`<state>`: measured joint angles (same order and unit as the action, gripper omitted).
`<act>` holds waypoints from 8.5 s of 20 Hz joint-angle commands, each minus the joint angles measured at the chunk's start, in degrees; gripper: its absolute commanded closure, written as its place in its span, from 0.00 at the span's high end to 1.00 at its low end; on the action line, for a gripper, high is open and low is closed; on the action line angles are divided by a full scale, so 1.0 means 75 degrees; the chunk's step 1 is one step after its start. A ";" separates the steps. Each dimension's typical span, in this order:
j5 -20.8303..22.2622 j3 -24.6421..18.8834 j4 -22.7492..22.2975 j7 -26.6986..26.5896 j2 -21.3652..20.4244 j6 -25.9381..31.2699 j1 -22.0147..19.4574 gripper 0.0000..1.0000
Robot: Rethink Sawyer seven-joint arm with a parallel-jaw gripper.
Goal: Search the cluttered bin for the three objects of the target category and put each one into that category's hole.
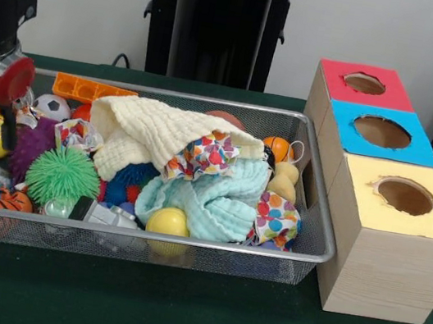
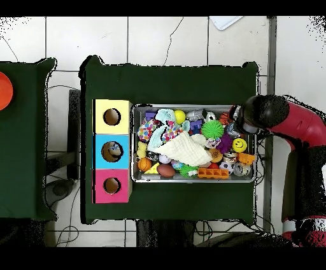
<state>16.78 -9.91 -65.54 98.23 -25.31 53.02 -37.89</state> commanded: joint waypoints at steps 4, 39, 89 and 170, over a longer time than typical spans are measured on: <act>0.0225 -0.0027 -0.0057 0.0062 0.0746 -0.0477 -0.0352 1.00; 0.0389 0.0068 0.0478 0.0168 0.1848 -0.1186 -0.0346 1.00; 0.0277 0.0410 0.0845 0.0121 0.2010 -0.0287 -0.0124 0.00; -0.2816 0.2581 -0.3847 0.2723 -0.2798 -0.0028 0.3608 0.00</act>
<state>-1.42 7.08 -81.10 102.16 -42.28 56.07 -11.98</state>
